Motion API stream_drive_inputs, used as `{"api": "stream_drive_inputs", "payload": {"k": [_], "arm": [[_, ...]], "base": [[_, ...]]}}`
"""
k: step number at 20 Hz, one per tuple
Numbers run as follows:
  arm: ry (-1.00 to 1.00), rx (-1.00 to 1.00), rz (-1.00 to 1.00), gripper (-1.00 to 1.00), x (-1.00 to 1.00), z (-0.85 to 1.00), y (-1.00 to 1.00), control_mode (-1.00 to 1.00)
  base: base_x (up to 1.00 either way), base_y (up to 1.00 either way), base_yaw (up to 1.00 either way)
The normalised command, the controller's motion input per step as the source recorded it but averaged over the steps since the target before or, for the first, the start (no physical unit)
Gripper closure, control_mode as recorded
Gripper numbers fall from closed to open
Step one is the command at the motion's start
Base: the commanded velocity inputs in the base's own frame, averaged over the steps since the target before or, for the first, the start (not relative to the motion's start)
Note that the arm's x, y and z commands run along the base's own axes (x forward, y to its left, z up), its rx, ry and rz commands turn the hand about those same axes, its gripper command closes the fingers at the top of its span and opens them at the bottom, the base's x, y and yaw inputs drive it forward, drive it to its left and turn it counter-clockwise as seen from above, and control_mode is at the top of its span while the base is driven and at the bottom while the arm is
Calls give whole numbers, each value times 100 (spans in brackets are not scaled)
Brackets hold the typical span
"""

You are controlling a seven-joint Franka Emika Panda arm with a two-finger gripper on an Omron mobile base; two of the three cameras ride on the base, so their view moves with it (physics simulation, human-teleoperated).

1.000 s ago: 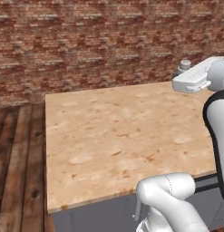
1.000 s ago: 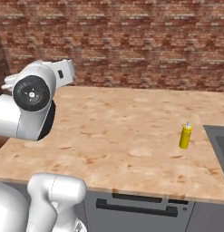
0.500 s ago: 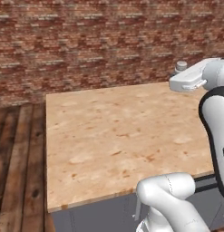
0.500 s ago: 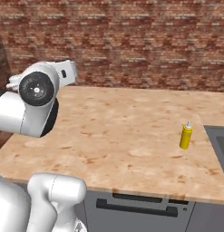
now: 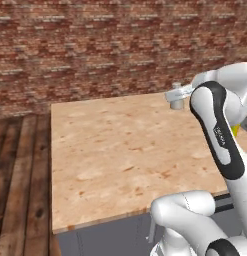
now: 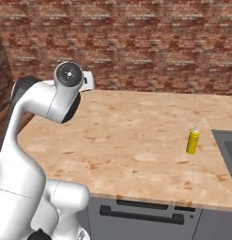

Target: Move the mustard and shaker from the cabinet to the dining counter.

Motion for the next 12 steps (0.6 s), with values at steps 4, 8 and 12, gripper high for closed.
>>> {"api": "stream_drive_inputs", "payload": {"k": [4, 8, 12], "arm": [[20, 0, 0, 100, 89, -85, -28, -100], [10, 0, 0, 100, 61, -99, -46, -100], [0, 0, 0, 100, 43, -86, -52, -100]], "base": [[0, 0, 0], [0, 0, 0], [0, 0, 0]]}}
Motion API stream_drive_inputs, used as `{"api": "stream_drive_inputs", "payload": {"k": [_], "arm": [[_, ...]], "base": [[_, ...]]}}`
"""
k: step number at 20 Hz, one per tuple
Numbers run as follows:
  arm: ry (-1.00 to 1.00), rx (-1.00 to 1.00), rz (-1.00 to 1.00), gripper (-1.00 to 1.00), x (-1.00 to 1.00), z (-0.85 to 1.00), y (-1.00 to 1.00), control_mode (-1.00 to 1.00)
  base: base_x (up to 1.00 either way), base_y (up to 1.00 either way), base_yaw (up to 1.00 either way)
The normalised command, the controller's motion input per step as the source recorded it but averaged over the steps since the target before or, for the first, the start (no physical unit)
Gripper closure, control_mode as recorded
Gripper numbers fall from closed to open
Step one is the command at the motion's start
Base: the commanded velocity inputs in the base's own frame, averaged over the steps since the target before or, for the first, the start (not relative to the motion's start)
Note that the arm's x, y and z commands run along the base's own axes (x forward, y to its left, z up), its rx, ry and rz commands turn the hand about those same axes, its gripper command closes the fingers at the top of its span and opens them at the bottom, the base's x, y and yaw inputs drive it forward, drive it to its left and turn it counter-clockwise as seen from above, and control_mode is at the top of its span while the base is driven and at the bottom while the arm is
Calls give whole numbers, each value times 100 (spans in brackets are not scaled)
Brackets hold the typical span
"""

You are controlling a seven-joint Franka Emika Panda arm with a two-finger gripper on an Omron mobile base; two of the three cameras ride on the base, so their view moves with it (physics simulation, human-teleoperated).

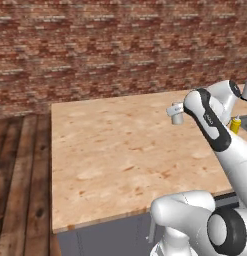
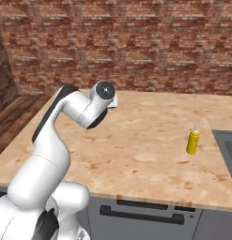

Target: Move the mustard and shaker from the cabinet to the dining counter.

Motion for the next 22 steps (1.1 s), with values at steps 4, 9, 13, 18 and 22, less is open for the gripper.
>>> {"api": "stream_drive_inputs", "payload": {"k": [4, 9, 13, 18, 22], "arm": [[0, 2, 0, 100, 42, -61, -33, -100], [0, 2, 1, 100, 46, -43, -17, -100], [0, 0, 15, 100, 21, -30, -29, -100], [0, -7, 23, 100, 5, -32, -33, -100], [0, -11, 27, 100, 0, -33, -27, -100]], "base": [[0, 0, 0], [0, 0, 0], [0, 0, 0], [0, 0, 0], [0, 0, 0]]}}
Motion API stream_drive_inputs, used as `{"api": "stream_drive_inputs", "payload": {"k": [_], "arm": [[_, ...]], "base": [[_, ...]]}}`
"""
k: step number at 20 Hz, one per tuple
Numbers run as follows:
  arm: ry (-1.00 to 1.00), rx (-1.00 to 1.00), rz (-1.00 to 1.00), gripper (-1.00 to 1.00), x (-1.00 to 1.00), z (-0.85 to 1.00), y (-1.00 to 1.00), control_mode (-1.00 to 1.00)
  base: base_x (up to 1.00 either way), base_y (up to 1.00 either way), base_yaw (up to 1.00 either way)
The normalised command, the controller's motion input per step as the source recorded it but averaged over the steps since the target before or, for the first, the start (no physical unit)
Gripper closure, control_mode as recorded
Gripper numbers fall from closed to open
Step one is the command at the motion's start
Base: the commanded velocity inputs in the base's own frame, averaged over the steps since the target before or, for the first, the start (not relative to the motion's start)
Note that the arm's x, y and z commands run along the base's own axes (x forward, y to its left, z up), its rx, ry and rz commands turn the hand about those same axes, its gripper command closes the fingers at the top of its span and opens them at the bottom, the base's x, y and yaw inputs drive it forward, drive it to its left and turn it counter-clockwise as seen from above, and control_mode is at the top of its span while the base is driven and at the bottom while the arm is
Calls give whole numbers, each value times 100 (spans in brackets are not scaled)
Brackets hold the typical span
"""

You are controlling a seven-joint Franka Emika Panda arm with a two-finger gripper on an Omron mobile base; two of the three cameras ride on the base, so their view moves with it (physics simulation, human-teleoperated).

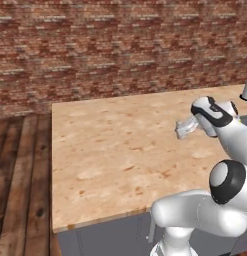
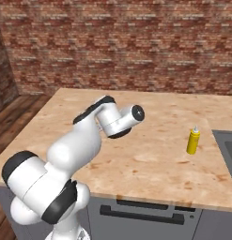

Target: Move the mustard and shaker from the cabinet to the dining counter.

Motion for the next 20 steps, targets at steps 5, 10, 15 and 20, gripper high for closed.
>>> {"api": "stream_drive_inputs", "payload": {"k": [5, 10, 15, 20], "arm": [[-6, -4, 26, 100, 0, -18, -10, -100], [-11, 3, 5, 100, 0, -13, 0, -100], [-13, 9, 0, 100, 0, -33, 0, -100], [-8, 5, -2, 100, 0, -28, 0, -100]], "base": [[0, 0, 0], [0, 0, 0], [0, 0, 0], [0, 0, 0]]}}
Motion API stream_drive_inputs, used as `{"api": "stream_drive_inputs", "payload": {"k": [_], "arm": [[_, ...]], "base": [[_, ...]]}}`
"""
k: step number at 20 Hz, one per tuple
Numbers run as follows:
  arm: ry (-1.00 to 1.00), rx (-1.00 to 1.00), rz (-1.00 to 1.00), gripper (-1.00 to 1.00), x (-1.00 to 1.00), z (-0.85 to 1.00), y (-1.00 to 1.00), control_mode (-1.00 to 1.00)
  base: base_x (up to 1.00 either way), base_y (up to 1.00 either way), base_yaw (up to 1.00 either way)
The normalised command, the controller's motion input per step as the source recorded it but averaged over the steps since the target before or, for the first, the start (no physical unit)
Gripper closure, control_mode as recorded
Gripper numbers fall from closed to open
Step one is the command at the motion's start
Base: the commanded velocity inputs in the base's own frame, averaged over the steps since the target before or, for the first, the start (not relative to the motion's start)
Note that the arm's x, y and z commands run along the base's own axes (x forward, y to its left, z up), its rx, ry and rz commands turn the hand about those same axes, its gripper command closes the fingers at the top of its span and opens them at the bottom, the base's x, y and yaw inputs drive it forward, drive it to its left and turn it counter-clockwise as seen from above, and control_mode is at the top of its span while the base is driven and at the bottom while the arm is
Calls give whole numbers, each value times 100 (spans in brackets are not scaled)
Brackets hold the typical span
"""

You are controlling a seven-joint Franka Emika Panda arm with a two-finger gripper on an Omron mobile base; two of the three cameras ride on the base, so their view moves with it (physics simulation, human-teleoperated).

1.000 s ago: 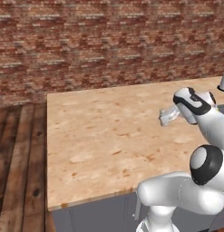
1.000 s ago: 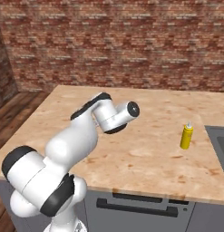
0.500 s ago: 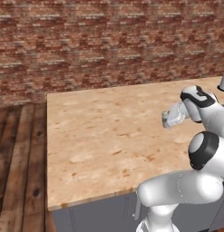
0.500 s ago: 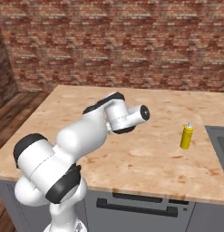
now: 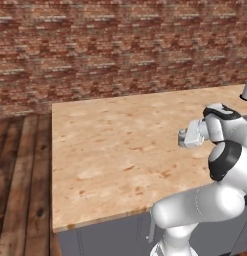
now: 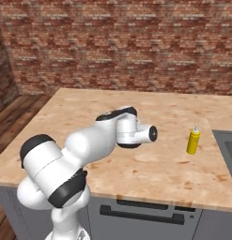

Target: Move the mustard and shaker from the cabinet to the dining counter.

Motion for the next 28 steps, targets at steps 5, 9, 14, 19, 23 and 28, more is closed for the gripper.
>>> {"api": "stream_drive_inputs", "payload": {"k": [5, 9, 14, 19, 23, 28], "arm": [[-2, 0, -2, 100, 0, -21, 0, -100], [0, 0, -1, 100, 0, -22, 0, -100], [0, 0, -2, 100, 0, -33, 0, -100], [0, 0, -2, 100, 0, -29, 0, -100], [0, 0, -2, 100, 0, -25, 0, -100], [2, 0, -2, 100, 0, -20, 0, -100]], "base": [[0, 0, 0], [0, 0, 0], [0, 0, 0], [0, 0, 0], [0, 0, 0], [0, 0, 0]]}}
